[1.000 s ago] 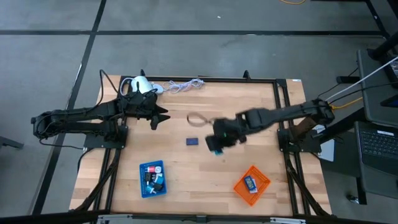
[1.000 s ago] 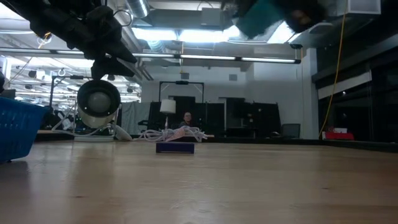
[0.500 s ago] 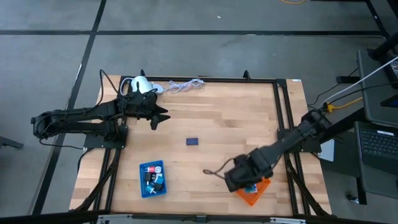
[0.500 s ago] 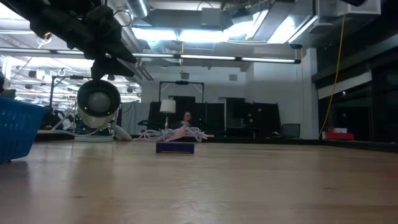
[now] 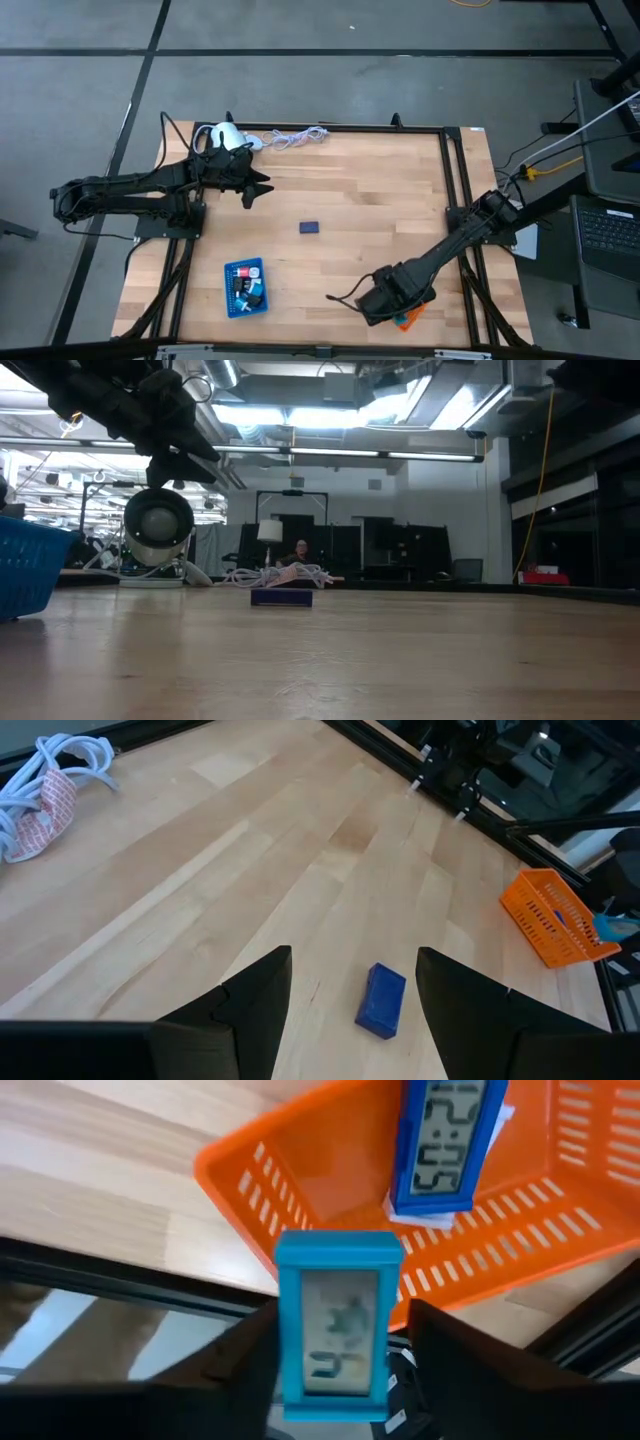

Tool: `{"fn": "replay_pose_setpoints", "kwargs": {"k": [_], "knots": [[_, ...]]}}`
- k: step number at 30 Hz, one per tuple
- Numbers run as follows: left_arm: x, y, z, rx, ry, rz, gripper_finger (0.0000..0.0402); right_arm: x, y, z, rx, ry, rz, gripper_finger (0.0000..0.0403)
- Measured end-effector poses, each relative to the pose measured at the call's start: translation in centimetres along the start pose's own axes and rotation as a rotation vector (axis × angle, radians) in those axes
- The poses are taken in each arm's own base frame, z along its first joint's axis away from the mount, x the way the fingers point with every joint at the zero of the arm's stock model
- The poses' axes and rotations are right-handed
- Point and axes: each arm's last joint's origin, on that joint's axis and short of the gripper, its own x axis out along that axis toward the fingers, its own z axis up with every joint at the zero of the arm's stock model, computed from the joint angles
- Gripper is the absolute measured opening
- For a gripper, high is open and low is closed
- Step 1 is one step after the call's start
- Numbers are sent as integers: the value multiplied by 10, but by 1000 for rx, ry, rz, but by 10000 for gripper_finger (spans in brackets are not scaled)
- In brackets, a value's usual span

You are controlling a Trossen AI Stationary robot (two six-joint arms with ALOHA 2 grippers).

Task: Pick & Place Office items
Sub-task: Put the light blue digital clock into the orange basket, then put the blue digital clock into the orange basket

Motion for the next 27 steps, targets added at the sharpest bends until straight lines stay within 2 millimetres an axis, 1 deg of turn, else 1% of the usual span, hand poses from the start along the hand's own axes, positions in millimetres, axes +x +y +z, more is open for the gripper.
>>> {"fn": "replay_pose_setpoints", "kwargs": {"k": [3, 5, 7, 18, 23, 27], "knots": [[0, 0, 0, -2, 1, 1, 210, 1, 0, -2, -4, 1, -4, 249], [0, 0, 0, -4, 1, 0, 210, 1, 0, -1, 2, -4, -4, 263], [0, 0, 0, -5, 1, 1, 210, 1, 0, -1, 9, -11, -4, 267], [0, 0, 0, -6, -1, 6, 210, 1, -1, 0, 9, -45, -5, 236], [0, 0, 0, -6, -2, 7, 210, 1, -1, 1, 12, -53, -2, 228], [0, 0, 0, -6, -2, 8, 210, -2, 2, 9, 24, -104, 27, 228]]}}
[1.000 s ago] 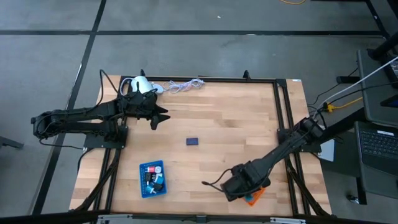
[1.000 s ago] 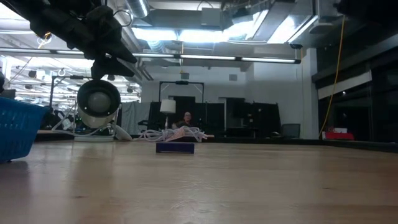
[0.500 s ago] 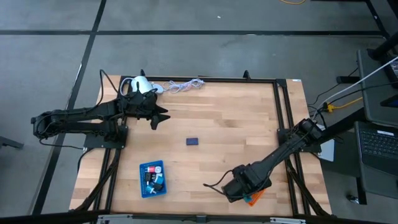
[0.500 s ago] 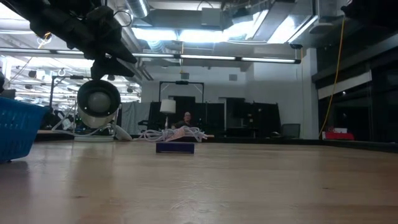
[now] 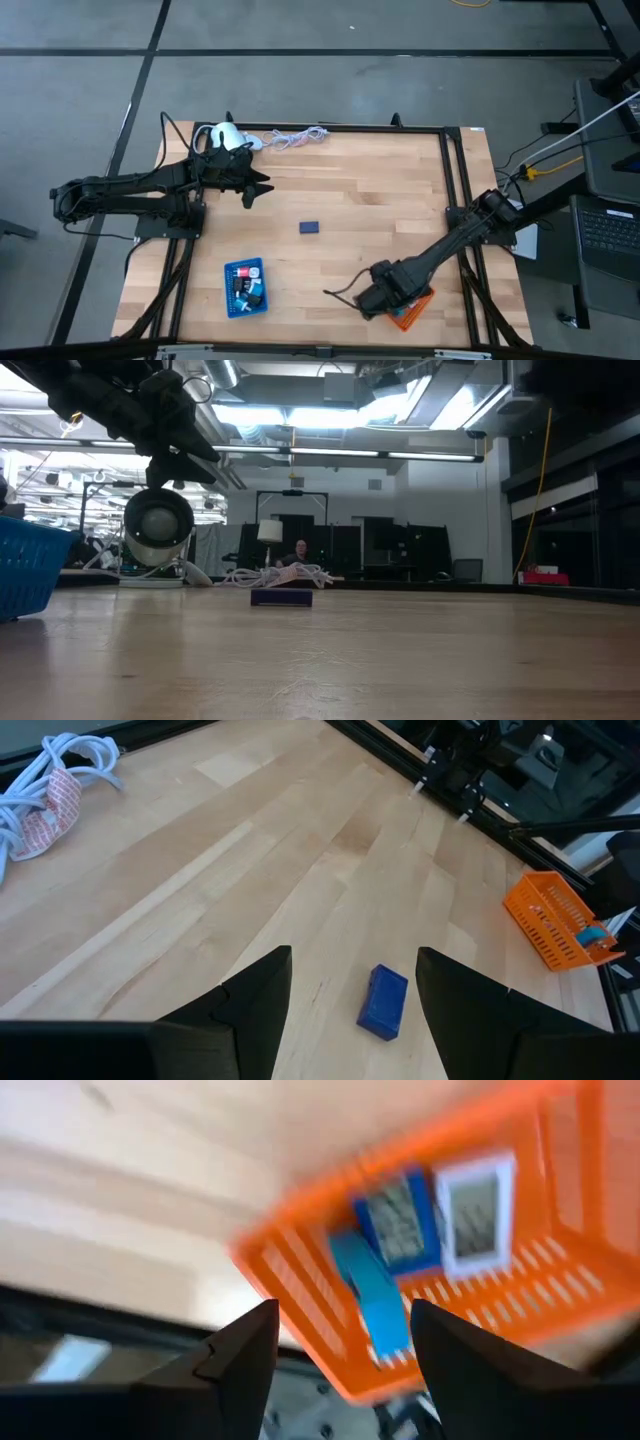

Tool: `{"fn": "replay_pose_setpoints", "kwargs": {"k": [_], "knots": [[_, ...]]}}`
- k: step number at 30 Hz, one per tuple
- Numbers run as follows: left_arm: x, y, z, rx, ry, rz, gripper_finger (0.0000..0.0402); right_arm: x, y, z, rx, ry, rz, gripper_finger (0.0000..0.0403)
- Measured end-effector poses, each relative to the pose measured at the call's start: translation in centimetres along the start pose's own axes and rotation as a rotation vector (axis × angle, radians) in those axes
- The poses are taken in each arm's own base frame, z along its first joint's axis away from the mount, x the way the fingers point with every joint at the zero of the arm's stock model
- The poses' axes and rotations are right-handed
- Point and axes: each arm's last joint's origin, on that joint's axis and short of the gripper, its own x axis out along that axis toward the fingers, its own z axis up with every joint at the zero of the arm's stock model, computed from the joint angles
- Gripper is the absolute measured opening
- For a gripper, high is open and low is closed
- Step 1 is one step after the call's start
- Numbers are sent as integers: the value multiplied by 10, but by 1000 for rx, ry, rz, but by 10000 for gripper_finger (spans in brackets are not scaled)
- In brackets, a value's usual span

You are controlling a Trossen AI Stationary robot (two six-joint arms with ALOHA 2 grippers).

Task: Pick & Place Office items
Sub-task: Put the blue digital clock into the orange basket

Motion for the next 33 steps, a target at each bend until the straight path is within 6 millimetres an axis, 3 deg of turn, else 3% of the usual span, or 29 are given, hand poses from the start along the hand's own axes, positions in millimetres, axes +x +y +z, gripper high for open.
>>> {"fn": "replay_pose_setpoints", "kwargs": {"k": [4, 9, 14, 23, 33], "knots": [[0, 0, 0, -5, 0, 0, 210, -6, 11, 24, 17, -93, 85, 228], [0, 0, 0, -18, 0, 0, 210, -20, 31, 68, -4, -276, 259, 228], [0, 0, 0, -17, -3, 4, 210, -42, 51, 122, -318, -433, 403, 229], [0, 2, -1, -21, 3, 40, 210, -63, 38, 203, -749, -633, 222, 229], [0, 5, -4, -57, 7, 117, 210, -62, 32, 240, -1112, -609, 177, 229]]}}
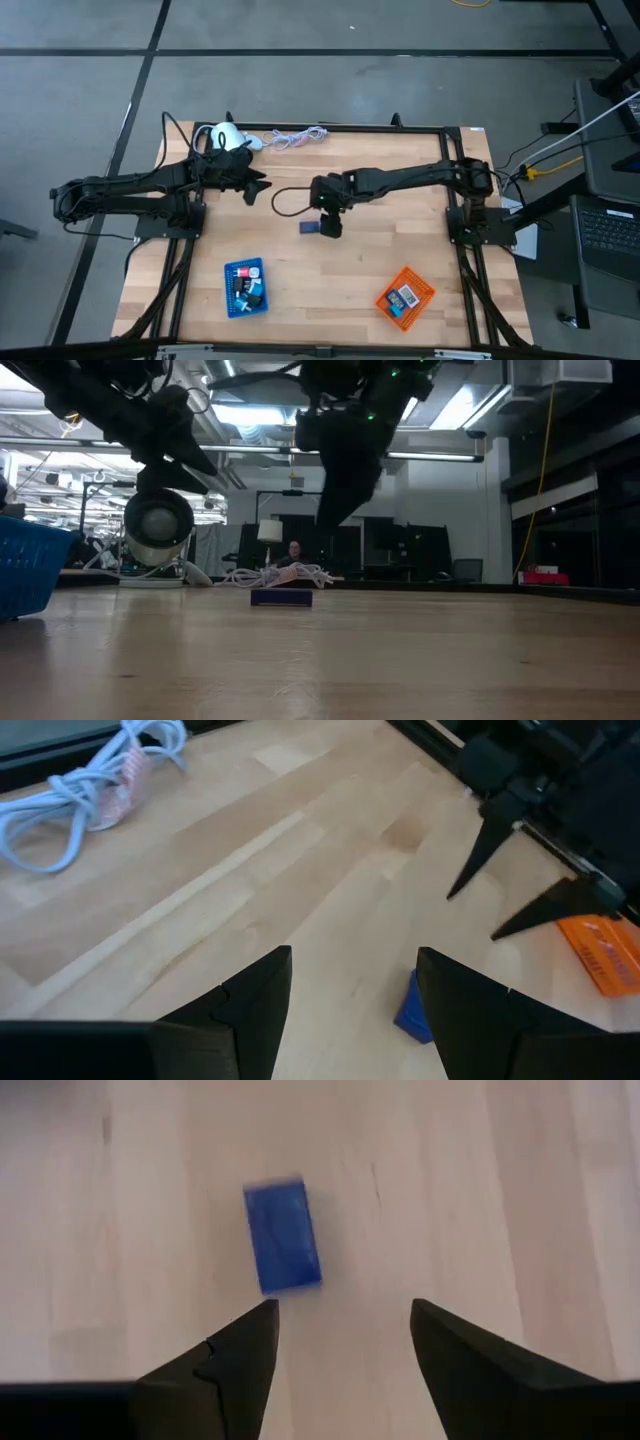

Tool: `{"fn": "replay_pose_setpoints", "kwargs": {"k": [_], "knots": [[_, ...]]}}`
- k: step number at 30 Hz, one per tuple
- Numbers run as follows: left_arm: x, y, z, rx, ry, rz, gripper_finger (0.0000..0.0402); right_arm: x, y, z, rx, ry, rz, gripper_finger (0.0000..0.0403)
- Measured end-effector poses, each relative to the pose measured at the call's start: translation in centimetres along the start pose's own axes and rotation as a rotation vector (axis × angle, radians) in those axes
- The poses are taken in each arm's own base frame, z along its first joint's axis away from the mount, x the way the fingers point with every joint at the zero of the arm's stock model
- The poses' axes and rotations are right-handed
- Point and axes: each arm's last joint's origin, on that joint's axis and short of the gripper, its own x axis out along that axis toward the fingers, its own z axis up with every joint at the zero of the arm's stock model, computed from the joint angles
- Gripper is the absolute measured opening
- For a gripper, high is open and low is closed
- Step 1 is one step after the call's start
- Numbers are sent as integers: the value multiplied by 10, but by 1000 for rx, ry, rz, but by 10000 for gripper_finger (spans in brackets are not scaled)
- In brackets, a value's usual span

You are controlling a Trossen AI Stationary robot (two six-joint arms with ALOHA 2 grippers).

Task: Pick & Place Office items
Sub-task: Put the blue digital clock into the orange basket

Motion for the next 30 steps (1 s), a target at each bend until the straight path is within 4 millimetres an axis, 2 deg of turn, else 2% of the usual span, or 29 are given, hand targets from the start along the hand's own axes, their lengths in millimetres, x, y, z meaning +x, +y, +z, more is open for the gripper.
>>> {"fn": "replay_pose_setpoints", "kwargs": {"k": [13, 24, 30], "knots": [[1, 2, -2, -29, 1, 58, 210, 51, -5, -4, -51, 58, 122, 229], [10, 4, -5, -27, 45, 81, 210, 53, -4, 4, -22, -21, 147, 229], [12, 4, -5, -15, 52, 80, 210, 69, -2, 1, 0, 5, 168, 229]]}}
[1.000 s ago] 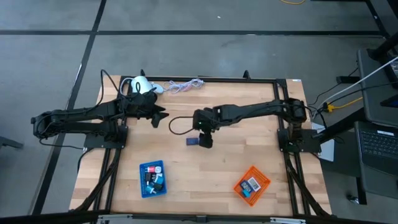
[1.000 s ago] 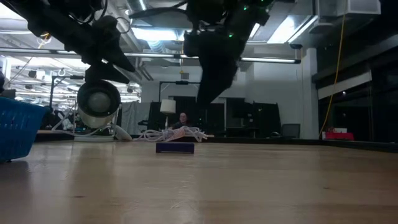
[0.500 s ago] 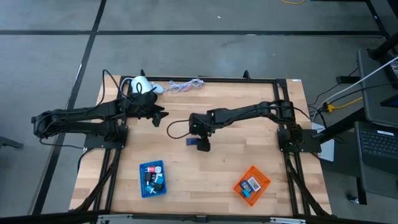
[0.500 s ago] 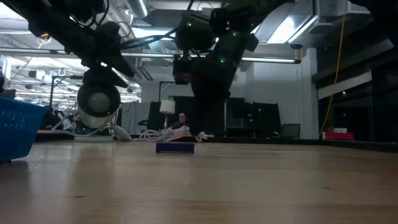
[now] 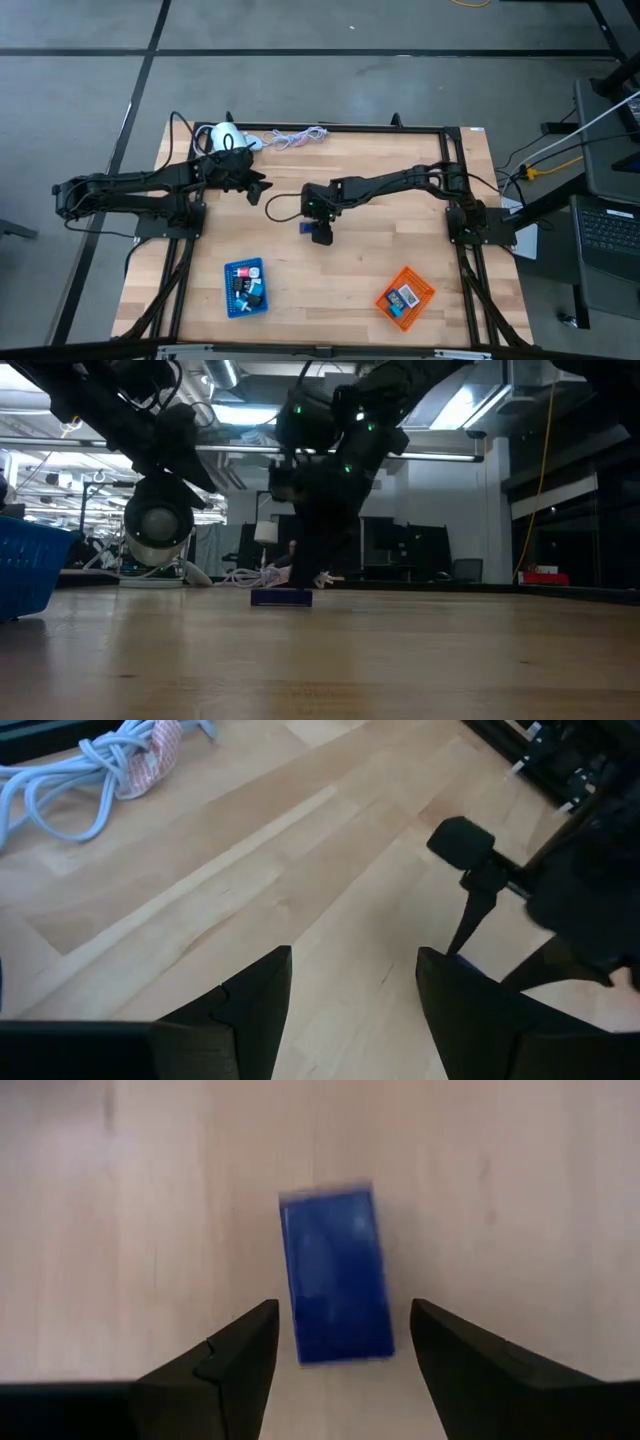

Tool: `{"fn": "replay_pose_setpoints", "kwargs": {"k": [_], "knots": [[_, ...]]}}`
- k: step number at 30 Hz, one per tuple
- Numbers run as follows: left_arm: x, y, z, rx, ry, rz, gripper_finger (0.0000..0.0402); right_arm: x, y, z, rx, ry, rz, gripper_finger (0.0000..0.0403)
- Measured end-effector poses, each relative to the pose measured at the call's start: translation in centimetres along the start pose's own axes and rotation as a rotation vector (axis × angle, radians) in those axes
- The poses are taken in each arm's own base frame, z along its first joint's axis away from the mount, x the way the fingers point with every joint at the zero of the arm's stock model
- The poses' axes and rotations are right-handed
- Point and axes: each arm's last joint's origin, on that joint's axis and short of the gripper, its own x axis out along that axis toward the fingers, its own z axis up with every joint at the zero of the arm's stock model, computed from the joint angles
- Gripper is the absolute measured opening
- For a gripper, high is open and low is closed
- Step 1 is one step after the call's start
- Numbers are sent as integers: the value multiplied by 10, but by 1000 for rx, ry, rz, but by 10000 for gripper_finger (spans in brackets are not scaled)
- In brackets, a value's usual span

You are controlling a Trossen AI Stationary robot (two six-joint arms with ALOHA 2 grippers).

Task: Pick & Place Office items
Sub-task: Put the blue digital clock into the orange basket

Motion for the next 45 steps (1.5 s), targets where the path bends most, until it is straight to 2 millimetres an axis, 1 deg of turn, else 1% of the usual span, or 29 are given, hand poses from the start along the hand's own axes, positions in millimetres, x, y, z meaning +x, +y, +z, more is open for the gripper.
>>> {"fn": "replay_pose_setpoints", "kwargs": {"k": [3, 9, 12, 14, 19, 20, 26, 32, 36, 38, 42, 45], "knots": [[0, 0, 0, -1, 3, -6, 210, 13, 0, -6, 19, 42, 4, 229], [0, -2, 2, -12, -16, -38, 210, 19, 0, -7, 23, 51, 22, 229], [0, -2, 3, -12, -25, -43, 210, 19, -2, -7, 25, 47, -13, 226], [0, -3, 4, -12, -28, -44, 210, 19, -5, -7, 33, 46, -21, 214], [0, -3, 4, -12, -28, -43, 210, 18, -10, -6, 81, 43, -20, 154], [0, -3, 4, -12, -28, -43, 210, 18, -10, -6, 89, 43, -20, 149], [0, -3, 4, -12, -29, -44, 210, 18, -11, -6, 141, 46, -3, 149], [-1, -5, 7, -13, -68, -65, 210, 16, -10, -10, 203, 93, 41, 149], [-1, -6, 10, -13, -91, -78, 210, 5, -7, -15, 249, 162, 54, 149], [-1, -6, 10, -13, -94, -79, 210, -5, -5, -18, 265, 196, 52, 149], [-1, -7, 12, 0, -112, -89, 210, -32, 4, -21, 284, 236, 38, 149], [-1, -8, 13, 11, -126, -103, 210, -52, 17, -27, 273, 290, 15, 149]]}}
